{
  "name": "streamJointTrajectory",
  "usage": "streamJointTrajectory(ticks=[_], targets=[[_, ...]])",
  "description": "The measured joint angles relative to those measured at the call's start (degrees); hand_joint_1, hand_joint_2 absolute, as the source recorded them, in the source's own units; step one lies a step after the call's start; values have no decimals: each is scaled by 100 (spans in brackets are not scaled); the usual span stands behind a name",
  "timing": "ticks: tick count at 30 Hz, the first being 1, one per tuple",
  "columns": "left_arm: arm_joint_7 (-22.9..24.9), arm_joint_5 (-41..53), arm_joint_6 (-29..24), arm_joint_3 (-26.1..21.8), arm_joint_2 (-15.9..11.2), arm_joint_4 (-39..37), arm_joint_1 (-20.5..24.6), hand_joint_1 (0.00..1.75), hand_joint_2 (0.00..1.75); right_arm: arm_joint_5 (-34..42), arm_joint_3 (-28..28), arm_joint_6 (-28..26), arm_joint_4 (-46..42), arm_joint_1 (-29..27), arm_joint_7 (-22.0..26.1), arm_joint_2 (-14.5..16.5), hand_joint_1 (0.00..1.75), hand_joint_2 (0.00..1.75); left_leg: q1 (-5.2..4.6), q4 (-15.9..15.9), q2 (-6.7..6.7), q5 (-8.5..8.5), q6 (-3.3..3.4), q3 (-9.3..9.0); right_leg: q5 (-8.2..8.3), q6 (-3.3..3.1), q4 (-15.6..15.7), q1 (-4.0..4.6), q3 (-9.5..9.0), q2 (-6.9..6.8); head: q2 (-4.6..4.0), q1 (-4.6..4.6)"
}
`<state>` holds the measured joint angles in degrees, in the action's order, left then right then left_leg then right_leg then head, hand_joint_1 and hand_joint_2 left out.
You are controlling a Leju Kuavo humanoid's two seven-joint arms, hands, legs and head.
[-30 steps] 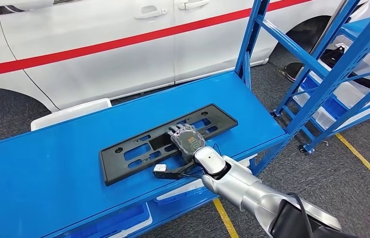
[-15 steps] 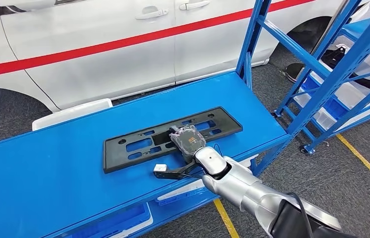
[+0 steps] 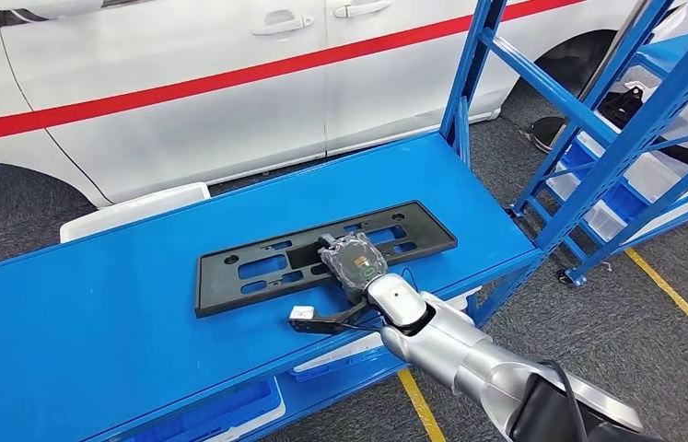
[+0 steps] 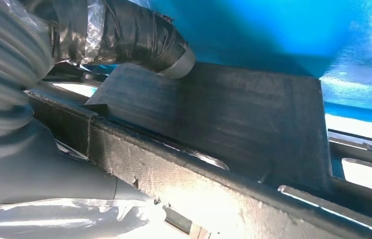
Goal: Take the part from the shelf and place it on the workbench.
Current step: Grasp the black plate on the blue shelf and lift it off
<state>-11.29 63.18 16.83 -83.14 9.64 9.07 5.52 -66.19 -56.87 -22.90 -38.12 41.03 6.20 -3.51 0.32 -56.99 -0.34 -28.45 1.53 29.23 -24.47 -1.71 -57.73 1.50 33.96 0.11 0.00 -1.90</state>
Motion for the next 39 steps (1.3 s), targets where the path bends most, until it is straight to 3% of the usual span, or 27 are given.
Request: streamJointTrajectory(ticks=[5,11,17,20,22,24,25,26,27,28,30,32,35,37,39], targets=[[-30,-60,-174,-7,0,2,-23,0,175,95,52,-284,-464,-147,76,-185,175,175,0,-1,0,0,0,14,1,1,0,0,13,0,0,0],[-72,-210,-332,-39,0,2,-50,0,175,113,461,-469,-2165,-310,-18,-691,175,175,-6,-9,-1,-2,4,31,3,5,1,-5,30,0,0,0],[-98,-249,-368,-51,-20,6,-73,0,175,143,956,-495,-3845,-389,168,-1244,175,175,-39,-40,-4,-11,44,53,16,46,5,-24,38,-5,0,0],[-109,-234,-375,-51,-15,7,-68,0,175,161,1041,-494,-4404,-428,234,-1480,175,175,-3,49,6,49,114,18,-29,104,-44,-28,55,2,0,-2],[-112,-222,-377,-51,-9,7,-63,0,175,171,1086,-492,-4646,-443,252,-1599,175,175,34,114,27,104,166,-13,-295,166,-446,-55,235,9,0,-4],[-113,-212,-384,-51,-11,7,-62,0,175,184,1109,-490,-4795,-478,272,-1680,175,175,36,107,41,123,182,-2,-667,234,-1200,-128,583,9,0,-3],[-113,-206,-392,-51,-13,7,-62,0,175,198,1110,-489,-4851,-505,281,-1716,175,175,39,94,42,123,181,7,-761,269,-1504,-173,723,6,0,-4],[-113,-199,-402,-51,-14,7,-63,0,175,222,1110,-485,-4904,-528,295,-1753,175,175,47,75,38,115,172,18,-731,303,-1615,-220,775,2,0,-3],[-113,-192,-412,-51,-15,7,-63,0,175,254,1110,-479,-4961,-542,306,-1789,175,175,60,46,32,101,155,29,-591,337,-1510,-264,721,-3,0,-4],[-112,-186,-419,-51,-15,7,-61,0,175,287,1111,-469,-5021,-547,315,-1823,175,175,75,9,25,77,128,37,-381,366,-1203,-302,568,-7,0,-4],[-108,-171,-433,-51,-15,7,-57,0,175,355,1114,-426,-5137,-542,330,-1875,175,175,97,-74,12,14,49,75,-117,398,-520,-322,213,4,0,-4],[-103,-159,-449,-51,-14,7,-50,0,175,415,1116,-371,-5236,-545,341,-1915,175,175,94,-134,3,-12,-33,117,-102,361,-243,-287,88,21,0,-2],[-90,-152,-462,-51,-9,7,-46,0,175,463,1117,-331,-5367,-548,348,-1970,175,175,101,-188,5,-57,-123,159,-81,243,-204,-272,129,31,0,-1],[-81,-150,-463,-51,-4,7,-46,0,175,480,1119,-308,-5436,-544,348,-2000,175,175,115,-502,12,-349,-156,282,-28,142,-165,-285,161,41,0,-1],[-80,-150,-465,-51,-3,7,-39,0,175,505,1120,-286,-5480,-548,348,-2023,175,175,112,-1193,15,-788,-165,551,29,77,-164,-264,233,64,0,0]])
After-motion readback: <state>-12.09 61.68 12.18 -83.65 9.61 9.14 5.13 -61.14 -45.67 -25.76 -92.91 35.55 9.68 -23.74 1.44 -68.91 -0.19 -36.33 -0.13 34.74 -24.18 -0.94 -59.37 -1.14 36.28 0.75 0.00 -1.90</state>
